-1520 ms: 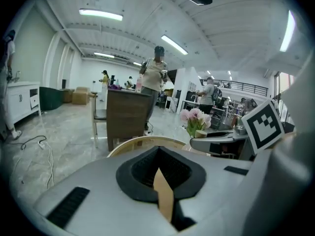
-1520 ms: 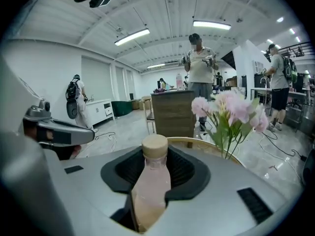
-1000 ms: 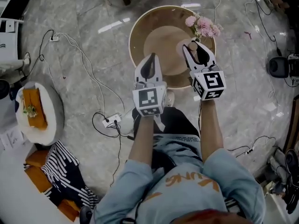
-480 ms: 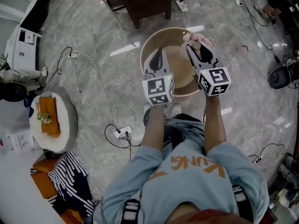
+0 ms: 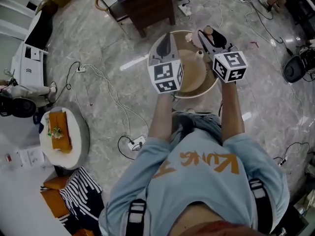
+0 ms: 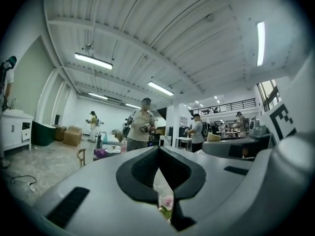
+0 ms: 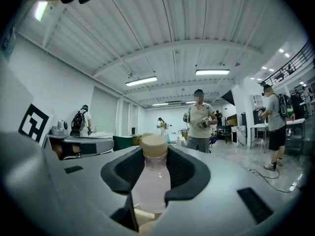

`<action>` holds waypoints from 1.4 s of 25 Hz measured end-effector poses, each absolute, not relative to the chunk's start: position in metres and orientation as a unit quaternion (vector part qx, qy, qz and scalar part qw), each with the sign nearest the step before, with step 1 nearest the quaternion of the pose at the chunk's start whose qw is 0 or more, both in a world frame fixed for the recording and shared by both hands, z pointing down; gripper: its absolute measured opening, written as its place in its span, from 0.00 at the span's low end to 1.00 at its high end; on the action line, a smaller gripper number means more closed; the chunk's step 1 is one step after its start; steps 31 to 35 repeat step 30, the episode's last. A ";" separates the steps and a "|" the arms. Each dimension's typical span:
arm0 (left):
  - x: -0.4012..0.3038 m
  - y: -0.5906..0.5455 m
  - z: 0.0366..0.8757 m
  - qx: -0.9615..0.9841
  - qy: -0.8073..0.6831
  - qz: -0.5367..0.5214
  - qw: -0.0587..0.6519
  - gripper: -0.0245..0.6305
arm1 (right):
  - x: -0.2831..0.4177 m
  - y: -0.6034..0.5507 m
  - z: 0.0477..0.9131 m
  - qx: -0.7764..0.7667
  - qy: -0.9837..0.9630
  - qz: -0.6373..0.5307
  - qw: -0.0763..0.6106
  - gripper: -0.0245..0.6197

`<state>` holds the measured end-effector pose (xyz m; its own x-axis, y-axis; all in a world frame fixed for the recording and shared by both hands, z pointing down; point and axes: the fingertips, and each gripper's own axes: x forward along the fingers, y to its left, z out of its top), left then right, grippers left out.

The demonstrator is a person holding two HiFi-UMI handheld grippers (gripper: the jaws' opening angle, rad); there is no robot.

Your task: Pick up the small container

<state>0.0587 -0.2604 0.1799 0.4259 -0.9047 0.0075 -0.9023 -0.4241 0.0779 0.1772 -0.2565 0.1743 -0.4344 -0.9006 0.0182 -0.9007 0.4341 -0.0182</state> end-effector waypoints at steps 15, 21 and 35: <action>0.046 -0.259 0.166 0.836 -0.548 -0.015 0.013 0.07 | 0.165 -0.264 0.160 0.519 -0.855 -0.006 -0.005 0.27; 0.036 -0.260 0.165 0.834 -0.551 -0.013 0.010 0.07 | 0.152 -0.267 0.158 0.513 -0.859 -0.010 -0.002 0.27; 0.032 -0.264 0.168 0.831 -0.555 -0.007 0.009 0.07 | 0.149 -0.271 0.159 0.510 -0.860 -0.010 -0.005 0.27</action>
